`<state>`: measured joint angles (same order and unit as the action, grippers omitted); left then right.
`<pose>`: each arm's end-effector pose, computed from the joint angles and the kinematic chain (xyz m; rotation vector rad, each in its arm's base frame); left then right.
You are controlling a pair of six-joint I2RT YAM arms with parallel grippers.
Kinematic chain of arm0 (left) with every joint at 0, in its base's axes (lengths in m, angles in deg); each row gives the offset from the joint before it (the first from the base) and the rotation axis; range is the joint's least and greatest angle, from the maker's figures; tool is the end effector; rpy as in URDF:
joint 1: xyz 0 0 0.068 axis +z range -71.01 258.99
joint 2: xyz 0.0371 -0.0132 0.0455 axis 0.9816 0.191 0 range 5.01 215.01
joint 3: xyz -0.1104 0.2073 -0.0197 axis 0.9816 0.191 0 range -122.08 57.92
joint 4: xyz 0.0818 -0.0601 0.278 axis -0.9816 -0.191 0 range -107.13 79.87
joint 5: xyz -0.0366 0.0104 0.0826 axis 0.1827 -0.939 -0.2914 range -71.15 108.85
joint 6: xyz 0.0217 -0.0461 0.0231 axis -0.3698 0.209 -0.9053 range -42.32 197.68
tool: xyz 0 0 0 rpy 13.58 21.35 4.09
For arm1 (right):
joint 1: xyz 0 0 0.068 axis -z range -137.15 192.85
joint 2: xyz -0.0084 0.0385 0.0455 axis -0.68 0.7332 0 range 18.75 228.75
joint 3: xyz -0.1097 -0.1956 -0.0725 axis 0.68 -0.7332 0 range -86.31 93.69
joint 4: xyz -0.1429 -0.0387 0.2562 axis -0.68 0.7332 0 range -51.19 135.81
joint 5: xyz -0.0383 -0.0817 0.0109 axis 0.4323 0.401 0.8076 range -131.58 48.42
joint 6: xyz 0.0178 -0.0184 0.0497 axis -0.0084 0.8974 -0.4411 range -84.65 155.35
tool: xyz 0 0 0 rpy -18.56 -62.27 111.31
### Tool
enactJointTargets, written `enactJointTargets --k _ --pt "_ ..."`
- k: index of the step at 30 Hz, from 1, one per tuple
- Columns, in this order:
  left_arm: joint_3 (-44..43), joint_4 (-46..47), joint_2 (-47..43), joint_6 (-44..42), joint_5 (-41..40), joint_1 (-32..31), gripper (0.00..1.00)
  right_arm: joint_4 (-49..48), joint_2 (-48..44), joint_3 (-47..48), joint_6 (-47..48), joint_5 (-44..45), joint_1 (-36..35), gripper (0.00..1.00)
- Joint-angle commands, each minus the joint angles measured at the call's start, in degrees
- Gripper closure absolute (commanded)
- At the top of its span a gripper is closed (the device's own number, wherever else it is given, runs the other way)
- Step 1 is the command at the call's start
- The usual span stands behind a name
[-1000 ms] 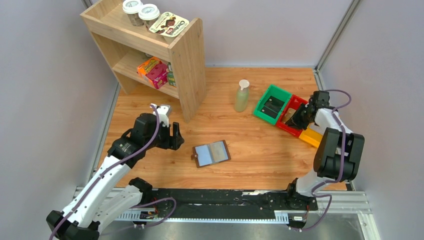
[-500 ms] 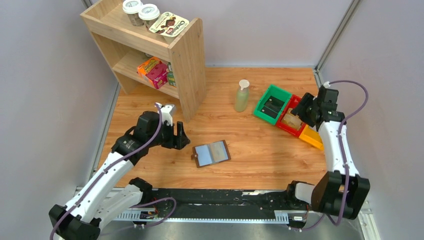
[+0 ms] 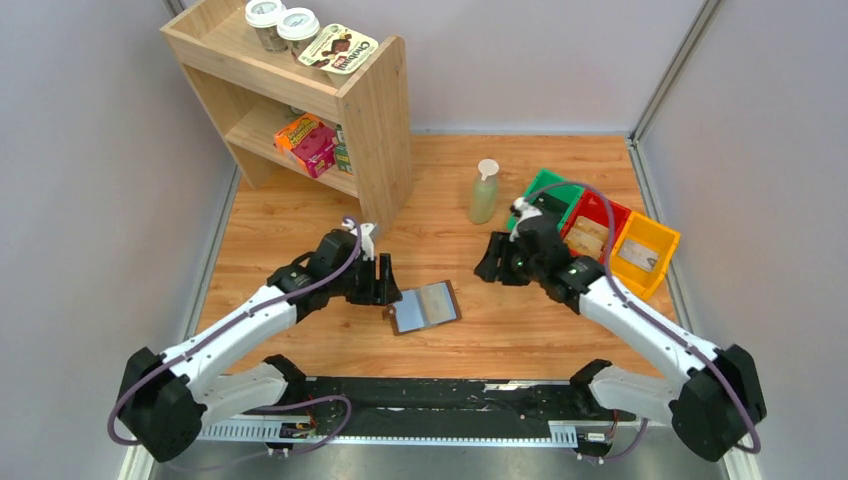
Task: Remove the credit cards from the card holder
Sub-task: Remove the credit card from the card holder.
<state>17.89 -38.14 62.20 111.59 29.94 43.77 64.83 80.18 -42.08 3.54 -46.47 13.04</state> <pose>0.2110 -0.1580 0.1980 0.1280 2.4887 -0.7817 0.2420 0.1425 0.2086 -0.0022 2.4099 0.6220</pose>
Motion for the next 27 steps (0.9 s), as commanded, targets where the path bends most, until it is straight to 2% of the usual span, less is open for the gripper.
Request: enactJointTargets --k 1,6,16,23,27 --pt "0.9 6.2 4.7 5.3 -6.3 -4.1 0.31 -9.4 5.5 -1.9 -4.5 4.8 -9.4 0.46" --pt "2.9 9.6 12.4 9.1 -9.5 -5.7 0.43 -14.1 14.3 -1.3 -5.0 10.1 -17.5 0.46" --pt "7.2 12.6 19.3 13.5 -12.6 -7.4 0.48 -14.1 25.8 3.3 -3.3 12.4 -23.5 0.47" --pt "7.5 11.8 18.4 14.5 -12.5 -8.7 0.48 -10.5 29.7 7.3 -1.9 12.4 -24.8 0.48" --pt "8.6 11.3 16.7 15.7 -12.7 -8.7 0.49 -6.3 30.0 10.1 -0.5 12.6 -25.0 0.44"
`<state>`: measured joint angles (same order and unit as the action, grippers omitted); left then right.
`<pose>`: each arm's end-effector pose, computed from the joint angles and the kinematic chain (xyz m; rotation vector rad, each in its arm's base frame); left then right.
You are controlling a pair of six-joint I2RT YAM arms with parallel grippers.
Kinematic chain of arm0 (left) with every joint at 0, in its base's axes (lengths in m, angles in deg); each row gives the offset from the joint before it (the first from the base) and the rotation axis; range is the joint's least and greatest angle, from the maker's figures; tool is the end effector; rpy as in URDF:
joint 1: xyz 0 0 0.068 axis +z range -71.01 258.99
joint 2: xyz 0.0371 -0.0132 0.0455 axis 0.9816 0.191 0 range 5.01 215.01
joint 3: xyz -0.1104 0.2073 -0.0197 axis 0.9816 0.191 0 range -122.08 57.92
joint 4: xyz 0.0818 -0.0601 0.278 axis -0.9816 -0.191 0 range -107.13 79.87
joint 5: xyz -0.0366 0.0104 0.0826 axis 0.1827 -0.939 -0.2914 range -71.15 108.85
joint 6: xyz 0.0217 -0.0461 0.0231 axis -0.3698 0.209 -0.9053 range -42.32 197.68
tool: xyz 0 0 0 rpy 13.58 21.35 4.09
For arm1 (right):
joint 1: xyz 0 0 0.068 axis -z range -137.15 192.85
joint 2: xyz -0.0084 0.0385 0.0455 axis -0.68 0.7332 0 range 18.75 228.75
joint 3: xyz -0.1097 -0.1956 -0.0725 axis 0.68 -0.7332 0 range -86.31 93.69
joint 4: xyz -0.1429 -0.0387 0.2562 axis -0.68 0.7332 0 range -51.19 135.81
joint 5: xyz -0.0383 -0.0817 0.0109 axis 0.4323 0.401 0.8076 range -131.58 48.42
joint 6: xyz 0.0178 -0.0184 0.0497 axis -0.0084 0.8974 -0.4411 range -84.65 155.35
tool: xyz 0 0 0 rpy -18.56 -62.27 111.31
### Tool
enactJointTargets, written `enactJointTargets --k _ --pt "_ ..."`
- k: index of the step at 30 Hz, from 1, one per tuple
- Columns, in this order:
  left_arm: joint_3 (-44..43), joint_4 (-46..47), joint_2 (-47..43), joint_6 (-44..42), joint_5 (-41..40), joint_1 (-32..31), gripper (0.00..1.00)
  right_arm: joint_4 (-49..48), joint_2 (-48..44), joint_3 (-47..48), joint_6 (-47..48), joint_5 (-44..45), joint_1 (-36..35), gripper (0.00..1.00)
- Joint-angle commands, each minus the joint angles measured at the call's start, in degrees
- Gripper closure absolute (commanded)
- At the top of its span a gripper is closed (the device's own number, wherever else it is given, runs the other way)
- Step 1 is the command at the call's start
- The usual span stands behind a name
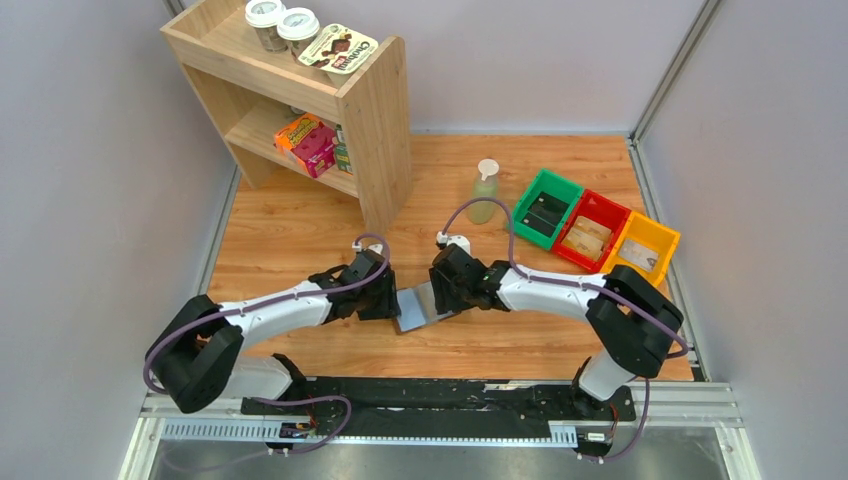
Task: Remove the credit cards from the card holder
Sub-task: Remove the credit card from the card holder.
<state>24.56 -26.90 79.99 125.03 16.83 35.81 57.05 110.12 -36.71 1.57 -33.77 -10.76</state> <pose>0.1985 -0.1844 0.0933 -0.1112 2.6816 -0.5063 0.2008 0.2637 0.0990 -0.4081 2.6173 0.3592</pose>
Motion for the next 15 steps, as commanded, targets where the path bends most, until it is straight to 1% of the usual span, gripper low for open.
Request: enactJointTargets --k 1,5,8,12,15 --pt "2.2 -0.2 -1.3 2.6 0.4 -0.9 0.49 3.3 -0.2 5.6 2.0 0.4 -1.3 0.42" --pt "2.1 -1.6 -3.5 3.8 0.5 -0.9 0.47 9.6 -1.9 7.9 3.4 1.6 -1.3 0.38" --pt "1.0 -4.4 -5.9 4.5 0.1 -0.9 0.44 11.6 -2.3 8.3 4.0 0.1 -1.4 0.38" --pt "-1.5 -8.4 -8.2 5.4 -1.1 -0.9 0.42 14.3 -0.6 10.3 3.7 -0.7 -1.2 0.4" --pt "-3.7 -10.2 -7.8 5.6 -1.3 -0.8 0.41 13.9 0.7 11.4 4.7 -2.2 -0.7 0.44"
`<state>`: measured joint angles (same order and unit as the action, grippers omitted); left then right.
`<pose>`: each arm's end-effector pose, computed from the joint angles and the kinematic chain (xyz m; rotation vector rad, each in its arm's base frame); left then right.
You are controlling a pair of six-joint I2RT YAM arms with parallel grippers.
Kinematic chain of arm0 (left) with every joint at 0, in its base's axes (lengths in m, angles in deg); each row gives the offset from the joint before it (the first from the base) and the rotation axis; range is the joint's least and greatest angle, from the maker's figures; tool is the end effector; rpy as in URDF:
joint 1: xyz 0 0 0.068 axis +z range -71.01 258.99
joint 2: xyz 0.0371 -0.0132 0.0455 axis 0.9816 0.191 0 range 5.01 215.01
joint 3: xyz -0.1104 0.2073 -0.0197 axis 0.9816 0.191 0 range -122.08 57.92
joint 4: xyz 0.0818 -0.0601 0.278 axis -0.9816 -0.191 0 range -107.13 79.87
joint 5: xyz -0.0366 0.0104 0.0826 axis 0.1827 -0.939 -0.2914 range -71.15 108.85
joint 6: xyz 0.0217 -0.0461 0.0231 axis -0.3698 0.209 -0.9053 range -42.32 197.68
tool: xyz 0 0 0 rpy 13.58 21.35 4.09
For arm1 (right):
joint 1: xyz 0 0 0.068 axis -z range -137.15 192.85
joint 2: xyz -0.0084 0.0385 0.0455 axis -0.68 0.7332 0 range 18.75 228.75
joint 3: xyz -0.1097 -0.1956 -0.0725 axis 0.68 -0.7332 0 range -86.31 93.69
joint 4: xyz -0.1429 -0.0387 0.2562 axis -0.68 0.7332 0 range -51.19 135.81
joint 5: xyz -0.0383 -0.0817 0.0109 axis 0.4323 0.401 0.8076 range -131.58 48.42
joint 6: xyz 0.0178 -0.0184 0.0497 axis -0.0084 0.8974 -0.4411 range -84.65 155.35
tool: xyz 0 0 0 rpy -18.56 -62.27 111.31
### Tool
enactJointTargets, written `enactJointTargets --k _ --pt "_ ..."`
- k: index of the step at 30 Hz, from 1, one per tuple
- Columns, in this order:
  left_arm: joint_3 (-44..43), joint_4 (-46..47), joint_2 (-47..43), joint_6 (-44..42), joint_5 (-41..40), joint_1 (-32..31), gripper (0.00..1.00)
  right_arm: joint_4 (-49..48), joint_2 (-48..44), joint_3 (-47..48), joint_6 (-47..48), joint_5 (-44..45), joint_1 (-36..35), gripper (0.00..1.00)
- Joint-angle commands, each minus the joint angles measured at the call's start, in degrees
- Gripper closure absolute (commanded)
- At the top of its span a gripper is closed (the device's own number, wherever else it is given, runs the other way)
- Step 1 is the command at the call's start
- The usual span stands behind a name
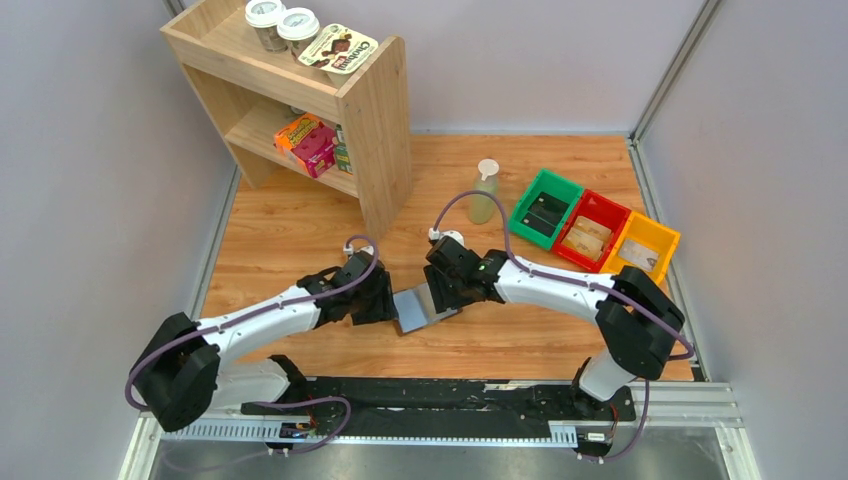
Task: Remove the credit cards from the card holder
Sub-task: Remove the credit card from the card holder.
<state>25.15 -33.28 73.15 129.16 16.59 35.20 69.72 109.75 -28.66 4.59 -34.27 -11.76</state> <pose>0.1882 -0.1782 0.1128 -0.1958 2.6876 -0.5253 0.2013 0.2750 0.1332 -0.5213 2.6613 0.2926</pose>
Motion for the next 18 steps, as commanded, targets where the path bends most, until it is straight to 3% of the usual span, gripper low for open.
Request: enactJointTargets --k 1,5,18 --pt "-5.4 -4.8 0.1 1.6 -1.1 -0.2 0.41 1.0 1.8 3.7 2.1 -2.2 0.6 0.47" --pt "-9.7 -7.3 5.2 0.7 0.5 -0.2 0.39 -1.0 3.1 4.3 3.4 -3.4 1.9 0.59" --pt "-20.0 -13.0 19.1 -4.2 -1.4 -0.2 0.35 -4.9 7.2 2.6 5.8 -5.1 2.8 0.55"
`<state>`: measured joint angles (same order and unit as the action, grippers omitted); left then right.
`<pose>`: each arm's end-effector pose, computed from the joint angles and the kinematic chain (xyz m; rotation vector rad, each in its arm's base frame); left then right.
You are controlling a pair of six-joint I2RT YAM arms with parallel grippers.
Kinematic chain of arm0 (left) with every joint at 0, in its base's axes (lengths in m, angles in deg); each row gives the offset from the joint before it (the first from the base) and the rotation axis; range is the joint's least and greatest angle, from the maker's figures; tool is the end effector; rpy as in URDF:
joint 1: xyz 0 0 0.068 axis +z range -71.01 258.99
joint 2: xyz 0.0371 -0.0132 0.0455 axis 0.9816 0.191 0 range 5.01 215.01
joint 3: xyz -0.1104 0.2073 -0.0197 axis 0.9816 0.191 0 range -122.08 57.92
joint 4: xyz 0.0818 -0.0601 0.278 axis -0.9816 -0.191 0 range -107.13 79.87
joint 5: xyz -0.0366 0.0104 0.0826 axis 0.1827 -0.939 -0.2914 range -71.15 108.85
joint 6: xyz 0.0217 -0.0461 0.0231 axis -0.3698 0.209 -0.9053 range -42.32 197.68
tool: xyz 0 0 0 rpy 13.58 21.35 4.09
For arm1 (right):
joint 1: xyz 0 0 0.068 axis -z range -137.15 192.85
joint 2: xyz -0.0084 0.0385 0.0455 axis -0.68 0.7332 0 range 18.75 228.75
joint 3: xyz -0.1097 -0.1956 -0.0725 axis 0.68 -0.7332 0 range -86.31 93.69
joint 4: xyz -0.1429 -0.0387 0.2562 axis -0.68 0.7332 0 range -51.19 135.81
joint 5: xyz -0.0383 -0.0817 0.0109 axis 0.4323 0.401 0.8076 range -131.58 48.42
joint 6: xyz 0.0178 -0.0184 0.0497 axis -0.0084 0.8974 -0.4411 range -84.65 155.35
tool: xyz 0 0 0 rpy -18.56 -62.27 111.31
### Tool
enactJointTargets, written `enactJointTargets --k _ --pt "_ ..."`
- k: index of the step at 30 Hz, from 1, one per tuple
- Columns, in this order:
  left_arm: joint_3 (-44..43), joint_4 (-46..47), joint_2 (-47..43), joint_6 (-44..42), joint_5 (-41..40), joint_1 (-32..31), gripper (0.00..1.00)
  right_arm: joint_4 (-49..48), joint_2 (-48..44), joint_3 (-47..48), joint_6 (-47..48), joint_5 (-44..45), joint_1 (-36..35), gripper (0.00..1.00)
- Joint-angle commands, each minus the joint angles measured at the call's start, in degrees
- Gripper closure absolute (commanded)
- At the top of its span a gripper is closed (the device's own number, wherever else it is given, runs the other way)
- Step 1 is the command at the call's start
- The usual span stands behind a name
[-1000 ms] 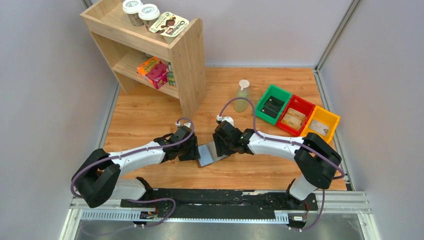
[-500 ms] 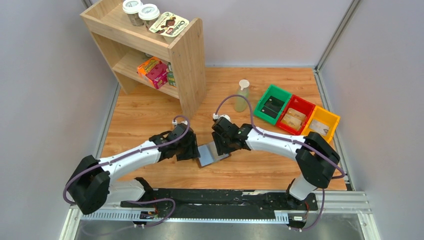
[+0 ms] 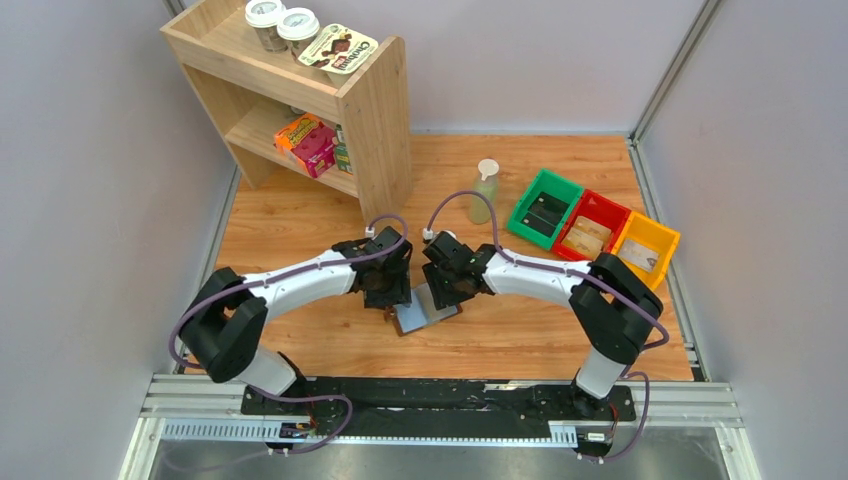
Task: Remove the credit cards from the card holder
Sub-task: Remove the credit card from the card holder.
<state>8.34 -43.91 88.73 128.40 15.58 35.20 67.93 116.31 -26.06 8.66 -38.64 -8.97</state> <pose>0.2213 -0.2090 0.1251 -0.1861 2.8118 -0.3491 0.2209 0.2778 0.1110 -0.5888 2.7113 0.3110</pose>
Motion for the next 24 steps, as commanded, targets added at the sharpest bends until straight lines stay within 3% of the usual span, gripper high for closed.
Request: enactJointTargets --k 1,5,13,24 --pt "-3.3 -2.3 4.1 -4.0 0.0 -0.2 0.35 -3.3 0.5 -0.3 1.7 -0.8 -0.1 0.55" --pt "-3.0 -1.8 6.7 -6.6 0.5 -0.2 0.37 -3.5 1.0 -0.6 2.1 -2.1 -0.1 0.55" --pt "5.1 8.3 3.8 -6.9 2.6 -0.2 0.54 -5.1 -0.8 -2.3 1.2 -7.2 -0.1 0.6" --pt "7.9 16.3 0.9 -8.1 6.7 -0.2 0.55 -4.9 -5.3 -1.5 -0.9 -11.9 0.0 0.61"
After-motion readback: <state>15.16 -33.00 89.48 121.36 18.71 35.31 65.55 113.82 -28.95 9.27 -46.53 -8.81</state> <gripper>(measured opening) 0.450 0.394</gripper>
